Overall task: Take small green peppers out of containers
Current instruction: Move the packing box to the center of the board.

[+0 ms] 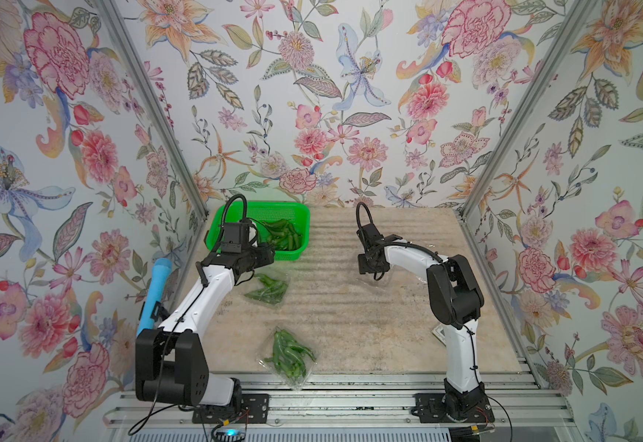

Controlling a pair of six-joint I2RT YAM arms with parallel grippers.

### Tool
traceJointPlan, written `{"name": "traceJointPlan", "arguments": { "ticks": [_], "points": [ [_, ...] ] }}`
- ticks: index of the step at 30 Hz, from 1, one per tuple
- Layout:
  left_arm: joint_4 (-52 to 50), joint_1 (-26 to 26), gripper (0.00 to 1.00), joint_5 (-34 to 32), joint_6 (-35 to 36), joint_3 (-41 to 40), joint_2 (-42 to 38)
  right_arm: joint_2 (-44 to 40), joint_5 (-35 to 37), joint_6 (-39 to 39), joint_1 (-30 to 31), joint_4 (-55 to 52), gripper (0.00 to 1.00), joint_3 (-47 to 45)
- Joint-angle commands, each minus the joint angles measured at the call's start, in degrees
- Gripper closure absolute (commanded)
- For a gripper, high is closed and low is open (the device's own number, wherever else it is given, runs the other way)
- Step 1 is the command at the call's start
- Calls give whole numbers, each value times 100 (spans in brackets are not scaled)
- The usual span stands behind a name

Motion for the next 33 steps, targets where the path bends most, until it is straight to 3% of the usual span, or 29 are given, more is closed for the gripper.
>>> {"name": "traceJointPlan", "arguments": {
  "ticks": [1,5,8,13,17,23,33],
  "points": [
    [-373,-31,51,259,170,-304,-330,-849,-569,-280,311,592,38,-187],
    [-517,-25,49,317,207,-640,-790,-1280,-1101,-12,468,907,37,-300],
    [-523,-7,49,493,103,-989,-1090,-1478,-1969,424,518,1162,37,-530],
    [-948,-25,48,565,255,-1405,-1663,-2062,-2629,1426,929,1862,38,-1595],
    [-1172,-23,46,944,460,-1811,-2098,-2805,-2478,2216,1472,2602,35,-2754],
    [-1184,-202,45,1220,363,-2159,-2511,-3507,-1990,2981,2205,3017,32,-3752],
    [-1045,-365,43,601,-490,-2837,-3167,-3943,-1574,3631,2900,3461,30,-4670]
  ]
}}
